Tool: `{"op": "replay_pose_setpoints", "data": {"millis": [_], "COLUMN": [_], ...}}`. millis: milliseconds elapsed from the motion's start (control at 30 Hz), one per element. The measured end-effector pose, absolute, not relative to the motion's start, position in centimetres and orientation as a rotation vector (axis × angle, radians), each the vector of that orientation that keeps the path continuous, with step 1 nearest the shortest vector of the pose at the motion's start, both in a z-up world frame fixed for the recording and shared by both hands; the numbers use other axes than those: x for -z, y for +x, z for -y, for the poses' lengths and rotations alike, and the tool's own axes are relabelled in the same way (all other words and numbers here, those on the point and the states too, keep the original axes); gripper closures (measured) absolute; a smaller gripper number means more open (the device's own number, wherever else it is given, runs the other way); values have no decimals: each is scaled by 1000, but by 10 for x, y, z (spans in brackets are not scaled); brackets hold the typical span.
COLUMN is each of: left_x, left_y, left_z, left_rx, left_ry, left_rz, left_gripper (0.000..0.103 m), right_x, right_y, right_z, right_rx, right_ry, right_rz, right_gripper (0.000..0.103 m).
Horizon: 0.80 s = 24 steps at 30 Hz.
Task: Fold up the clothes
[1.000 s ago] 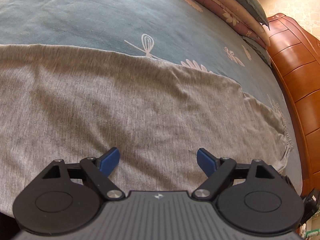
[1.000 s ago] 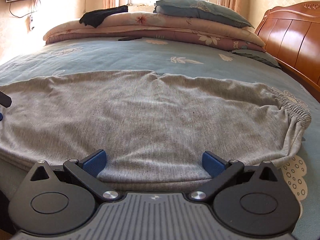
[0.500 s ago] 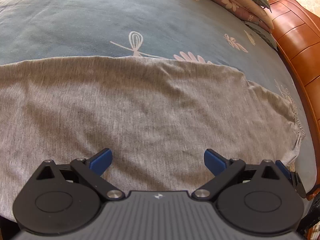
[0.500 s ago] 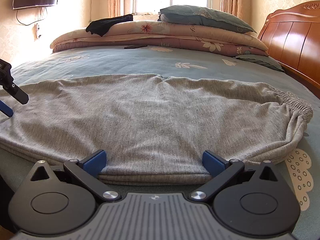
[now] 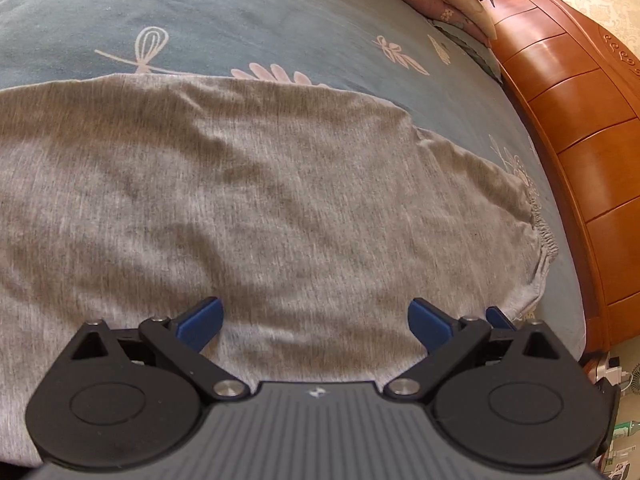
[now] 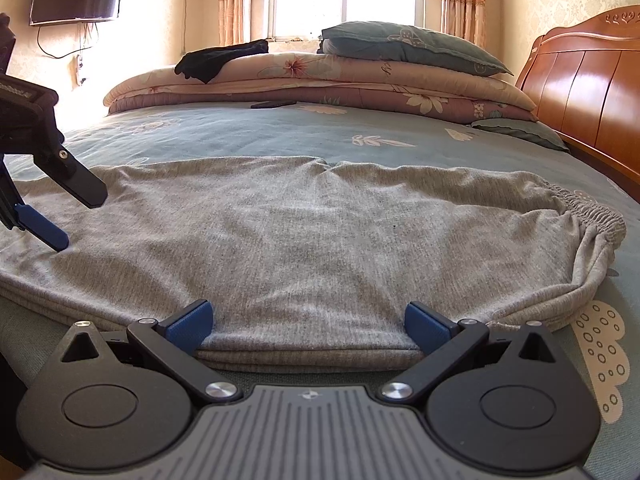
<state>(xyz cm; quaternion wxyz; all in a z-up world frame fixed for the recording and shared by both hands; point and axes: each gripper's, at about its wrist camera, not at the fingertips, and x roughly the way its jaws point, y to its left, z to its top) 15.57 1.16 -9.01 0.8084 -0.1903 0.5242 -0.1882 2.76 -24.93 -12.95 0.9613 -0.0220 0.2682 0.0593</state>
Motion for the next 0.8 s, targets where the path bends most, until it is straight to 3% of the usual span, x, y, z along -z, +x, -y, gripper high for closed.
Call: {"op": "replay_pose_setpoints", "data": {"millis": [200, 467, 800], "left_x": [63, 92, 69], "left_y": [161, 181, 221], "left_z": [5, 42, 108], "left_rx": [495, 471, 660], "left_ry": [-490, -402, -421], "left_rz": [-1083, -1132, -1107], "left_gripper": [2, 3, 2], "right_x": [130, 130, 130], "right_y": [27, 27, 28], "right_z": [250, 249, 248], "right_rx": [-121, -122, -122], "right_ry": [-45, -49, -57], "right_rz": [-540, -542, -543], "right_gripper": [0, 0, 0]}}
